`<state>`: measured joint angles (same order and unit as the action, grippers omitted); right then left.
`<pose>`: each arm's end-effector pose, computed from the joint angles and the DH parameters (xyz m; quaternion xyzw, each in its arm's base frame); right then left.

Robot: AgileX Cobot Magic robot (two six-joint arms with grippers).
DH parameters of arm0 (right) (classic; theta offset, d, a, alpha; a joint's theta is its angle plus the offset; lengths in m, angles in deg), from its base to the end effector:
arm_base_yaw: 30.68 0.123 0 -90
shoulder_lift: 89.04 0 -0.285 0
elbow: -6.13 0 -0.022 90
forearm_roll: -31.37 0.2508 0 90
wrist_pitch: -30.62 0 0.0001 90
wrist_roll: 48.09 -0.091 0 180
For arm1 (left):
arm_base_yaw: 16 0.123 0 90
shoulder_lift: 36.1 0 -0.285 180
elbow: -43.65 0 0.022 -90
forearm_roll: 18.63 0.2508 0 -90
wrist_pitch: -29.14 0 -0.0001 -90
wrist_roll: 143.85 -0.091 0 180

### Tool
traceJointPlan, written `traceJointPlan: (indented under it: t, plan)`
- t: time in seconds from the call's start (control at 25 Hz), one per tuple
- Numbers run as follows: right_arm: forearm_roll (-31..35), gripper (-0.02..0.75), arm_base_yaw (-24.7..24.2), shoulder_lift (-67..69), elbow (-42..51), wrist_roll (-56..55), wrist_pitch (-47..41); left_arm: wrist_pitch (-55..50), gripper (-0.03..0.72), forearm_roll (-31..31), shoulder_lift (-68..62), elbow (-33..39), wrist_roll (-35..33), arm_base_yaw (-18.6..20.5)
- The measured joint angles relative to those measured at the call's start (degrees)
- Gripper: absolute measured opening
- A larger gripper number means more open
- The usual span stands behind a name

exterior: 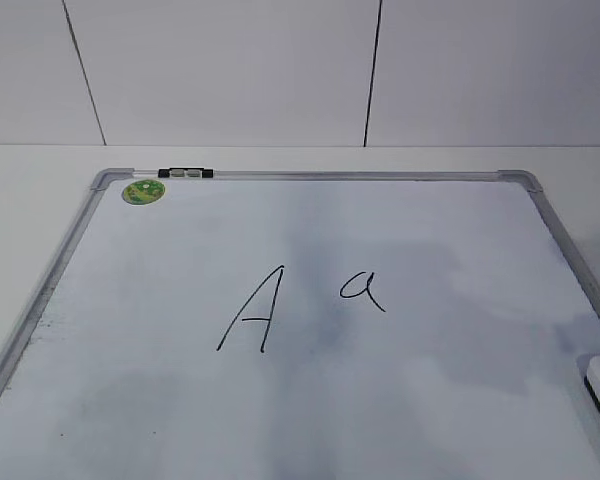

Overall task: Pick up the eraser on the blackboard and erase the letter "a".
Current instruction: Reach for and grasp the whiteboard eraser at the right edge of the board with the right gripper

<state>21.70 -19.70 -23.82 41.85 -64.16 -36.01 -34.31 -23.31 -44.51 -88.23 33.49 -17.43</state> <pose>0.1506 0.0149 0.2680 0.0191 0.9907 -0.0531 0.1237 -0.0064 -0.0065 0.2760 0.0333 0.8646 -0.0354 0.5001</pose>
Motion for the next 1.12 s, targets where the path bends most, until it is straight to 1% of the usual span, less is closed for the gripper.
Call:
traceJointPlan:
  t: [0.4,0.48,0.6,0.68,0.92,1.12]
  plan:
    - [2.4,0.594,0.0,5.0,0.0,-0.1,2.2,0.0,0.235,0.0,0.0,0.0,-0.1,0.0]
    - [2.5,0.613,0.0,5.5,0.0,-0.1,2.5,0.0,0.235,0.0,0.0,0.0,-0.1,0.0]
    - [2.7,0.663,0.0,5.5,0.0,-0.2,2.8,0.0,0.235,0.0,0.0,0.0,-0.1,0.0]
    - [2.8,0.675,0.0,5.5,0.0,-0.2,3.1,0.0,0.235,0.0,0.0,0.0,-0.1,0.0]
    - [2.8,0.682,0.0,6.5,0.0,-0.2,4.0,0.0,0.235,0.0,0.0,0.0,-0.1,0.0]
    - [2.8,0.683,0.0,10.1,0.0,-0.2,4.7,0.0,0.235,0.0,0.0,0.0,-0.1,0.0]
